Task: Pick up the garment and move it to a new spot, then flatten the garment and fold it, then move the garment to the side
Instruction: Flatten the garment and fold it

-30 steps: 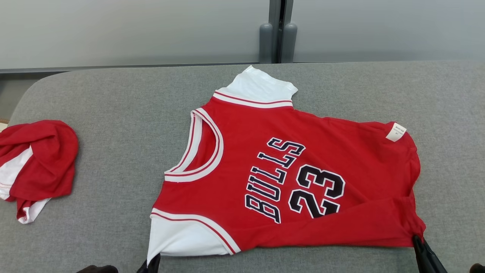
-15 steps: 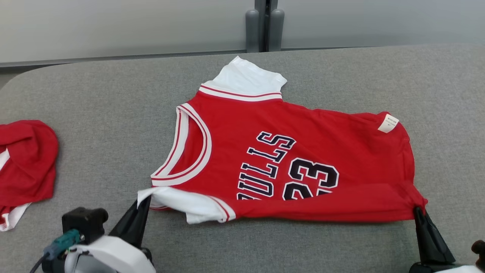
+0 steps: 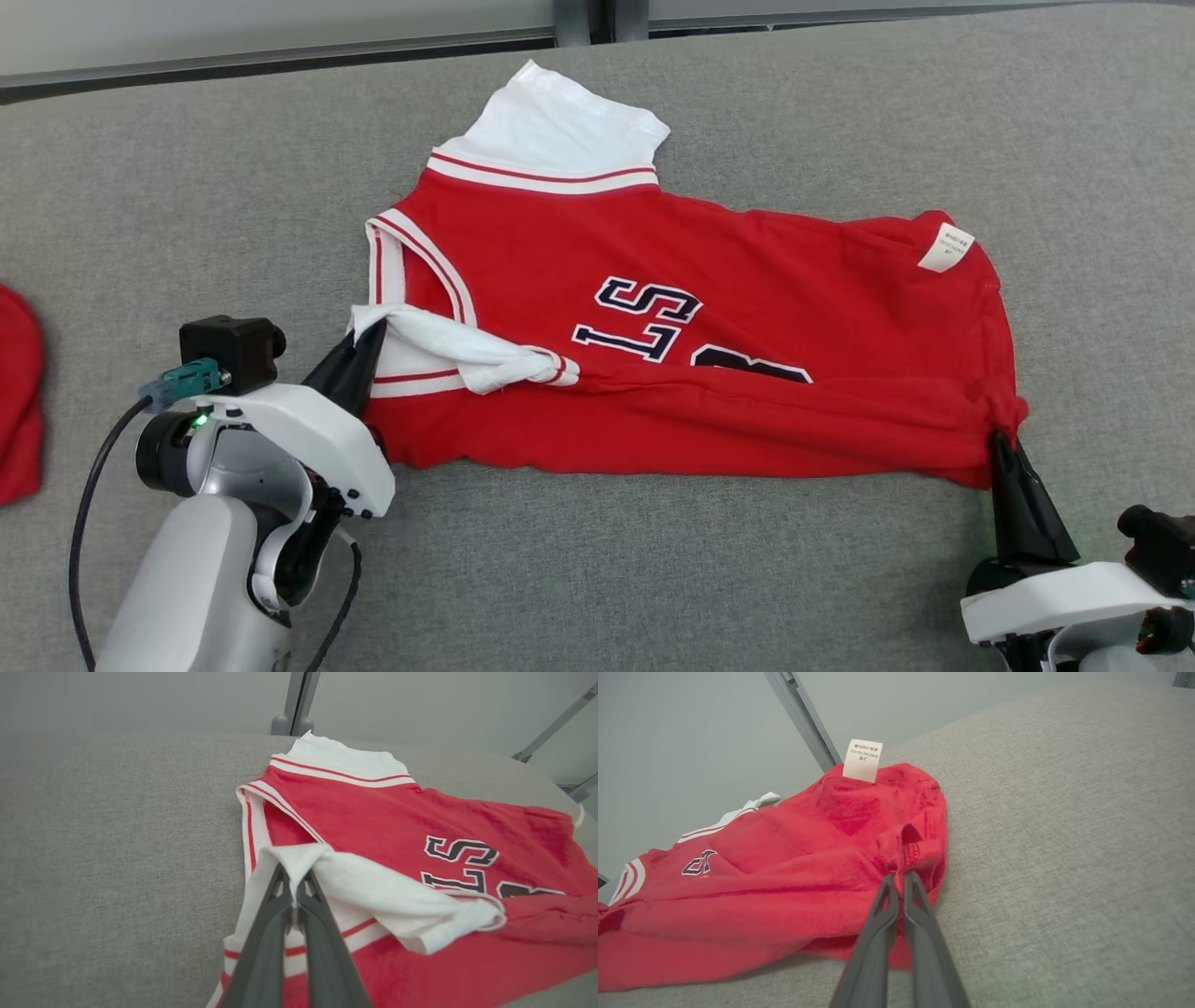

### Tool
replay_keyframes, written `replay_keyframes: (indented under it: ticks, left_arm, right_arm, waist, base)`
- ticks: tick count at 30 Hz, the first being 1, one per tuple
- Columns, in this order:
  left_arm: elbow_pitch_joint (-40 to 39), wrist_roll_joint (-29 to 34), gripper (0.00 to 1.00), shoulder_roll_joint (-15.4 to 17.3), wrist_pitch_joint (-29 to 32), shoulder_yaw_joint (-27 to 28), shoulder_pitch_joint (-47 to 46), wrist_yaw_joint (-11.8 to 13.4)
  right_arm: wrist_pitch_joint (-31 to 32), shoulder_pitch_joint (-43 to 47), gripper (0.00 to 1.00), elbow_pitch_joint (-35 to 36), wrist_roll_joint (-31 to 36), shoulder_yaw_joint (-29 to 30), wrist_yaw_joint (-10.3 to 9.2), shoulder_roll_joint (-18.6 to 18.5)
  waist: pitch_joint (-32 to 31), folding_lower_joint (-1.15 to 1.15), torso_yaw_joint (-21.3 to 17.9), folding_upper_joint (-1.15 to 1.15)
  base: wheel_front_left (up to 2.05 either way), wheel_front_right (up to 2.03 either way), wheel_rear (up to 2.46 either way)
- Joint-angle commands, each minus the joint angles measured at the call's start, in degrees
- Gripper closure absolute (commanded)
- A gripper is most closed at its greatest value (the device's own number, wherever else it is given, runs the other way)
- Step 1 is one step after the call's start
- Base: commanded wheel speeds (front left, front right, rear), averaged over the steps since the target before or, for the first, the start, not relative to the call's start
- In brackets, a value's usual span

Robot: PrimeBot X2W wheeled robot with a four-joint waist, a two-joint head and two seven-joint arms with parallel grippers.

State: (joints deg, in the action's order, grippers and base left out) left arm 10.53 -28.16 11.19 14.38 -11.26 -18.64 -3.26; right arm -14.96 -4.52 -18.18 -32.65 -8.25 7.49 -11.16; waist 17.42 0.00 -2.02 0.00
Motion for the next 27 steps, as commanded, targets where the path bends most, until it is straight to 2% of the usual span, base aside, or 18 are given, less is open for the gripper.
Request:
replay_keyframes:
  ticks: [1, 2, 3, 8, 15, 21, 27]
  left_arm:
    - [3.1, 0.0, 0.29, -0.4, -2.3, 0.0, -2.5, -0.8]
    - [3.1, 0.0, 0.29, -0.4, -2.3, 0.0, -2.5, -0.8]
    - [4.6, 0.0, 0.0, -0.7, -3.5, -0.1, -3.2, -1.0]
    - [8.3, 0.7, 0.0, -2.3, -12.4, 0.4, -4.2, -1.4]
    - [6.4, 5.5, 0.0, -3.3, -26.8, 1.7, -0.4, 3.0]
    - [-0.5, 10.4, 0.0, -3.3, -29.5, 3.5, 7.7, 7.4]
    - [-3.9, 12.6, 0.0, -3.9, -29.6, 3.4, 16.0, 9.3]
  right_arm:
    - [-0.3, -1.4, 0.08, -0.9, -0.4, 0.0, 0.0, 0.2]
    - [-0.3, -1.4, 0.08, -0.9, -0.4, 0.0, 0.0, 0.2]
    - [-0.3, -1.9, 0.0, -1.0, -0.4, 0.1, 0.0, 0.4]
    - [-0.3, -2.3, 0.0, 2.3, 1.8, 1.6, 0.0, 0.3]
    - [-0.3, 0.2, 0.0, 14.2, 13.1, 7.9, 0.0, 1.3]
    - [-0.3, 3.5, 0.0, 18.3, 20.0, 7.1, 0.0, 2.2]
    - [-0.3, 8.2, 0.0, 17.9, 22.0, 5.6, 0.0, 3.3]
  waist:
    - [1.1, 0.0, -0.9, 0.0]
    - [1.1, 0.0, -0.9, 0.0]
    - [1.2, 0.0, -1.0, 0.0]
    - [1.5, 0.0, -0.7, 0.0]
    - [-0.1, 0.0, -0.1, 0.0]
    - [-3.3, 0.0, 0.7, 0.0]
    - [-6.4, 0.0, 1.5, 0.0]
  base:
    - [0.0, 0.0, 0.0]
    - [0.0, 0.0, 0.0]
    - [0.0, 0.0, 0.0]
    - [0.0, 0.0, 0.0]
    - [0.0, 0.0, 0.0]
    - [0.0, 0.0, 0.0]
    - [0.0, 0.0, 0.0]
